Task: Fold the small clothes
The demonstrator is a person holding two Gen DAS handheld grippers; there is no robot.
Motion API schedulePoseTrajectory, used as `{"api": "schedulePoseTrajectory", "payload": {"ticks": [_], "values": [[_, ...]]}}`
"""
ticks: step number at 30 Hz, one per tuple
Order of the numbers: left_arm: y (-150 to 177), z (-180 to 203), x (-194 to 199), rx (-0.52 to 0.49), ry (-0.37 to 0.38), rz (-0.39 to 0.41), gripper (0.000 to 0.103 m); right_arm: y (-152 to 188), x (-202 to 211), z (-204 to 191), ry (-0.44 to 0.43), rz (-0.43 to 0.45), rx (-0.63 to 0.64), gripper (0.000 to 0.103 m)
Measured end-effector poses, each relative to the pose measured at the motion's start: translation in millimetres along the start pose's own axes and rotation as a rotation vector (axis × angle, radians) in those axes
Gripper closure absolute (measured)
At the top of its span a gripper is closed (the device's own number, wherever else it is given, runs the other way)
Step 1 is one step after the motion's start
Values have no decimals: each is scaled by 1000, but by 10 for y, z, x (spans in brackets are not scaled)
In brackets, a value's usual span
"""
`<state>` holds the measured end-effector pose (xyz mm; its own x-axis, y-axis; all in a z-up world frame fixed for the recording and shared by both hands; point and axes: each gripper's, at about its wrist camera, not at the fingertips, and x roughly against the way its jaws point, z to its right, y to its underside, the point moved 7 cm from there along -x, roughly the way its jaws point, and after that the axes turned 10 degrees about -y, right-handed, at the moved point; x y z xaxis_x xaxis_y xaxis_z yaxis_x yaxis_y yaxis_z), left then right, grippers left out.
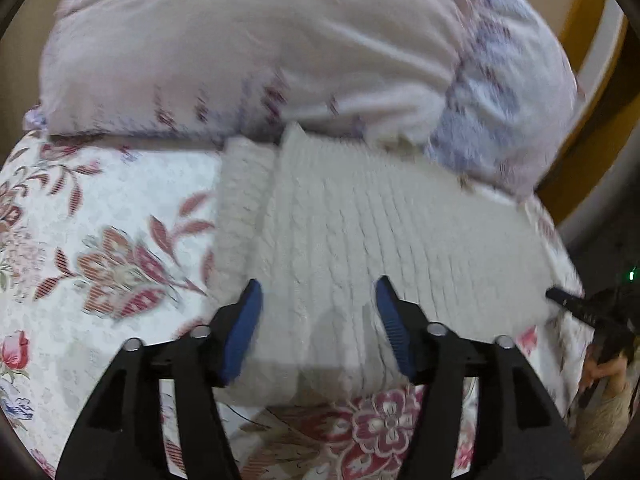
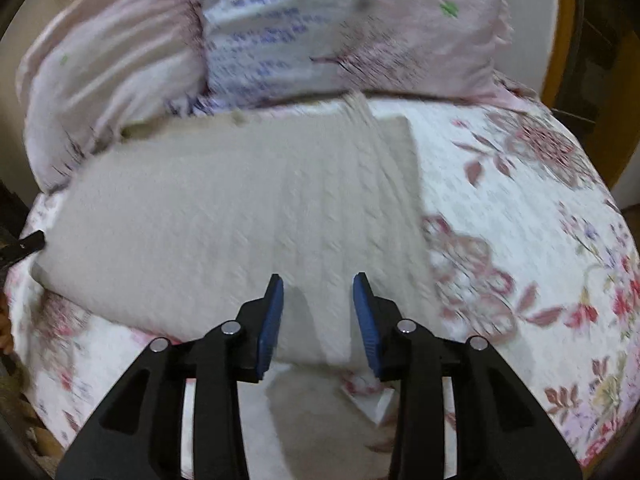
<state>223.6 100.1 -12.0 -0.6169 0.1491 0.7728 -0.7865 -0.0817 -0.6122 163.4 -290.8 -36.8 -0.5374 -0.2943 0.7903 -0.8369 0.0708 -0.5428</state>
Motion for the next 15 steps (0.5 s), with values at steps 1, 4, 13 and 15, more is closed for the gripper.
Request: {"api": "schedulePoseTrajectory", "payload": {"ticks": [1,4,13,15], "values": [[-38,-48,13,24,-3,8,33,-66,-30,-75,-24,5,11,59],[-141,-251,-20,139,19,-12,32,-219,-142,-318,-61,14,69,54],[-202,-559,-342,425,126,-118,32,-552,-622,-986,-145,24,178,52],[-191,-559,-369,447,141,-130,32,-564,-709,-1043,-116,24,200,52]]}}
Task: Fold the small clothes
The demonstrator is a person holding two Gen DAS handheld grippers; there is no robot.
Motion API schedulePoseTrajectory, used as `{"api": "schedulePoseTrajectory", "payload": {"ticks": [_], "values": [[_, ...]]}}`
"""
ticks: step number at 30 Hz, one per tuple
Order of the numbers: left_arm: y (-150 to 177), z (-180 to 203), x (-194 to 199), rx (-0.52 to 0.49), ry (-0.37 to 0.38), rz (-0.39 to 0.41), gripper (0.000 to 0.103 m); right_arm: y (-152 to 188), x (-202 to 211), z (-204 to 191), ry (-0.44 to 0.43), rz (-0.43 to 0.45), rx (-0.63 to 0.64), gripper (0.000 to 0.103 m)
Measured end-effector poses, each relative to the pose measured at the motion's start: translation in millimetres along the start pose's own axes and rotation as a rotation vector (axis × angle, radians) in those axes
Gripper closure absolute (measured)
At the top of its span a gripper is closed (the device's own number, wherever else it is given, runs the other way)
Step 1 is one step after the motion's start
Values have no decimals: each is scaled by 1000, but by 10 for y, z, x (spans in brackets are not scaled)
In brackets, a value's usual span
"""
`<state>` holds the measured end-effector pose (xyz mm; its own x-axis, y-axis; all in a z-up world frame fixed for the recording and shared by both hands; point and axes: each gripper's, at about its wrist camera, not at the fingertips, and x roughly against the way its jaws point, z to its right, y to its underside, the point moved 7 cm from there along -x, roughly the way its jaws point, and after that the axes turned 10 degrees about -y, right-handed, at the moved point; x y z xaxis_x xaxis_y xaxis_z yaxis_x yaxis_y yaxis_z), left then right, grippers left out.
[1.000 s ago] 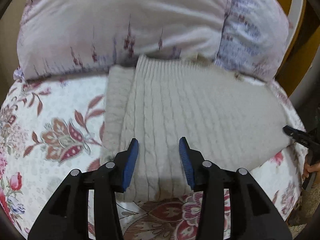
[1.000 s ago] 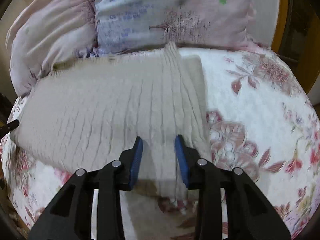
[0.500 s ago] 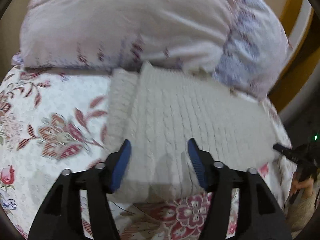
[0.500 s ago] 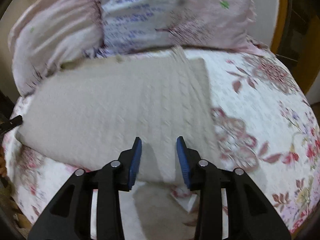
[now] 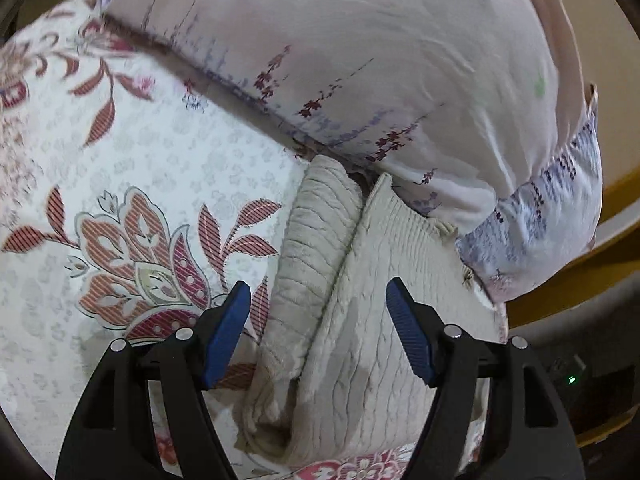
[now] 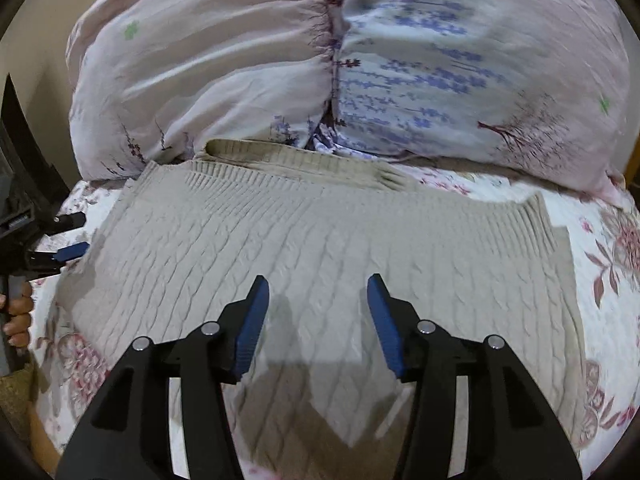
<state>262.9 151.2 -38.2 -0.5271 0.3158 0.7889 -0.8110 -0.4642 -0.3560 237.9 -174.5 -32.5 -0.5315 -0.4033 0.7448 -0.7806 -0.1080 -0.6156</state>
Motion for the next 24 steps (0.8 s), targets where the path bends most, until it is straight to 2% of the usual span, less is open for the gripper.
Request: {"api": "schedulePoseTrajectory", "payload": {"ticks": [2,6,13,18,22,24], "values": [[7,-10,-33,15,11,-16,32,55,-130,4,42,-44,27,49],[21,73,-87,6,26,-14,32,112,-186,-58,113,-48,111,48],[35,178,-154,-18,25,-11,33,108,-181,-39,86,-37,91,48],[41,173,-170,-12,21,-11,42,113,-191,-31,77,-34,86,47],[76,207,-178,-43,-23,0,47,113,-191,-29,75,-33,85,47],[107,242,-191,-64,-42,-1,53,113,-194,-29,74,-33,85,47]]}}
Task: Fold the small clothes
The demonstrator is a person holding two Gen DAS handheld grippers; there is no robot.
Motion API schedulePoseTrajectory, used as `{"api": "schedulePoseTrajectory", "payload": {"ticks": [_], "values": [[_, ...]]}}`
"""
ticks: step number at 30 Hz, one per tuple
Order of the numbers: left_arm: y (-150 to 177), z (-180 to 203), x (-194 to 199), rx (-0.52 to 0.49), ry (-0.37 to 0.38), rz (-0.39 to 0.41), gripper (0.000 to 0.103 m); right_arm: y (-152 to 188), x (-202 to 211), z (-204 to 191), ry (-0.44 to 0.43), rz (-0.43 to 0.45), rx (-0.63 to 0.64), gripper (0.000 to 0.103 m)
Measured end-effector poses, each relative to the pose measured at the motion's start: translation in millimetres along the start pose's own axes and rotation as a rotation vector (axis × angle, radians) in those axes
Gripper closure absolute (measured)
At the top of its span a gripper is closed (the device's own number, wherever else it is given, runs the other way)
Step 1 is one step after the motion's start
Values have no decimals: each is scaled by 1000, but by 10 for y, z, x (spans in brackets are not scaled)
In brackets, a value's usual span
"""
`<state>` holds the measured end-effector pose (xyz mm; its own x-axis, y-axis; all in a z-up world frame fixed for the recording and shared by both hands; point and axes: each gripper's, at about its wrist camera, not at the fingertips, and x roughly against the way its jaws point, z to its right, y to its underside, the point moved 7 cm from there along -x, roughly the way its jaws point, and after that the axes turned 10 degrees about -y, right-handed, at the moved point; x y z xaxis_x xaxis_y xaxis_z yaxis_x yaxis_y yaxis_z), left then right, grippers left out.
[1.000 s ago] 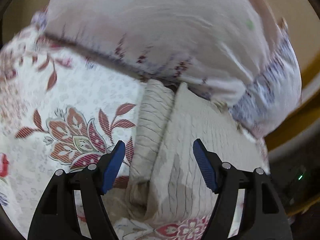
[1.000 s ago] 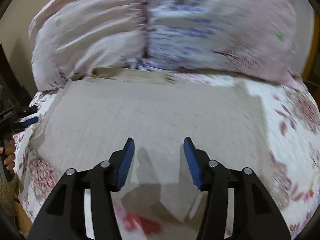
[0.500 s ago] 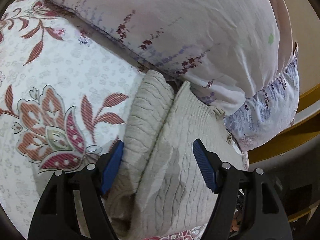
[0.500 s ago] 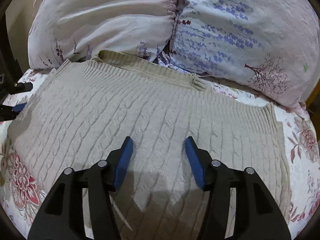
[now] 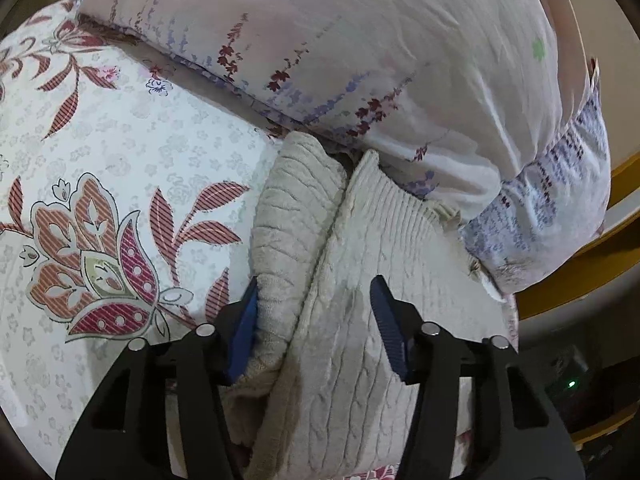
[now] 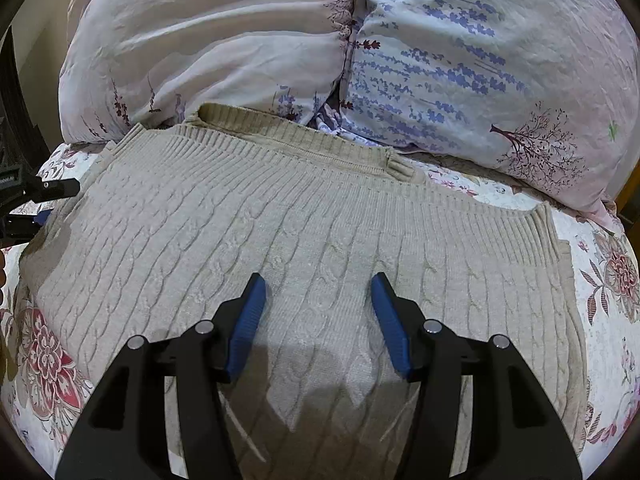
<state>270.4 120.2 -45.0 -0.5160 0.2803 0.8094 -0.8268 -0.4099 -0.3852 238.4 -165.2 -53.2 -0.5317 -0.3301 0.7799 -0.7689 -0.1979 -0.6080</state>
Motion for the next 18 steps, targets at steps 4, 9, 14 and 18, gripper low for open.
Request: {"api": "schedulePoseTrajectory", "payload": {"ticks": [4,9,14,18], "values": [[53,49,-52,-5,16,-38,70,2,1,3,-1,1,0,47],[17,37,-21,35,80,-50,81,6,-1,-1,0,1,-1,47],[-29,232,205,23,192,-11,83,11,0,-1,0,1,-1,47],[-53,504,376,12,274,25,84,14,1,-5,-5,4,-1,47]]}}
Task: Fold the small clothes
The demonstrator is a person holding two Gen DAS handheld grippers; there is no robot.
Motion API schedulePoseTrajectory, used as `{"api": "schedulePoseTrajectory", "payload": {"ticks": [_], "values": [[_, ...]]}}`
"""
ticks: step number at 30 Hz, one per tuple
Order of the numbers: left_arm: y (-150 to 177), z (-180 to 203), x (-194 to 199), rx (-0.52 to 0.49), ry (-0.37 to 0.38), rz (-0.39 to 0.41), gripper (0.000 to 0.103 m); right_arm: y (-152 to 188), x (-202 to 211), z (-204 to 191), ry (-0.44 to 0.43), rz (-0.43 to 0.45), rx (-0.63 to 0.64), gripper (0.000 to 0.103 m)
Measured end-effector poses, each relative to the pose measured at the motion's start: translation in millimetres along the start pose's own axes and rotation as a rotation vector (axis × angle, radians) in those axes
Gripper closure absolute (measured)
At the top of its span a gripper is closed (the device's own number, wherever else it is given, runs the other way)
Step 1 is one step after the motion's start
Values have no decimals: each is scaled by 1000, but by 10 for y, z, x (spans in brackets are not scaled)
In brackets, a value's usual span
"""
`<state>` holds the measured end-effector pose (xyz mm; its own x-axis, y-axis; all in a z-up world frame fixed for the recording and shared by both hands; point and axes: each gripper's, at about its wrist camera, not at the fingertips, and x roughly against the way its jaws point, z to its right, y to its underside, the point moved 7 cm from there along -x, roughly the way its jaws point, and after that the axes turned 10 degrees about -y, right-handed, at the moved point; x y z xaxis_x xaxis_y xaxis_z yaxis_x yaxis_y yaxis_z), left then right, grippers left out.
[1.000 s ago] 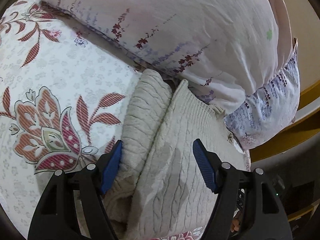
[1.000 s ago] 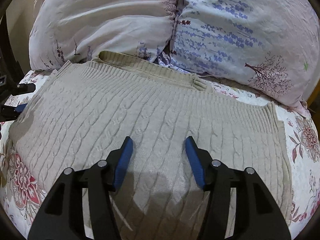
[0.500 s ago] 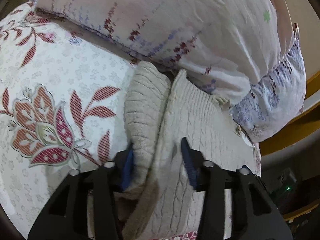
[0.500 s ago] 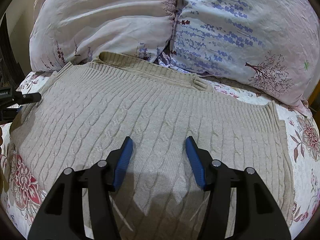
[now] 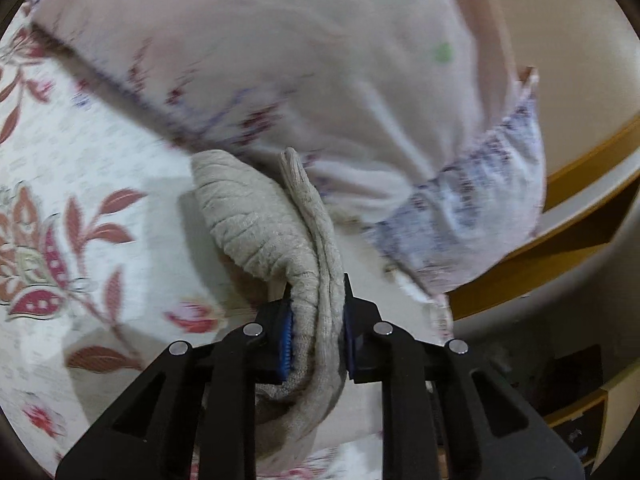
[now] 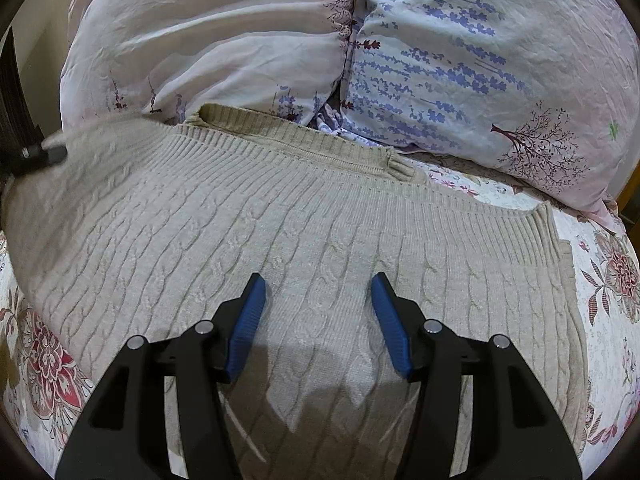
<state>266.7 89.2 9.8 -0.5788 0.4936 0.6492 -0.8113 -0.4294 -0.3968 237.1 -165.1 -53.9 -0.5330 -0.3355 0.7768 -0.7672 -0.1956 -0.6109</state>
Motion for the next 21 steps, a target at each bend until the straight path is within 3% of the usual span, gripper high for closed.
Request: {"api": "schedulePoseTrajectory", "payload": {"ticks": [7,11,13,16,21], "values": [[67,763,-3,-67,146,26,85,-9,-14,-12,1,-5,13,46],[219,1253,-152,-127,206,7,85,-10,125,80,-35,5,-16,30],[327,1487,-243,-168,232,-5,85,33,287,217,-34,39,-46,29],[543,1749,-421,-226,240,-29,85,106,592,547,22,86,-97,29],[1165,1964,-1068,-328,167,-170,85,334,1024,1251,113,140,-254,29]]}}
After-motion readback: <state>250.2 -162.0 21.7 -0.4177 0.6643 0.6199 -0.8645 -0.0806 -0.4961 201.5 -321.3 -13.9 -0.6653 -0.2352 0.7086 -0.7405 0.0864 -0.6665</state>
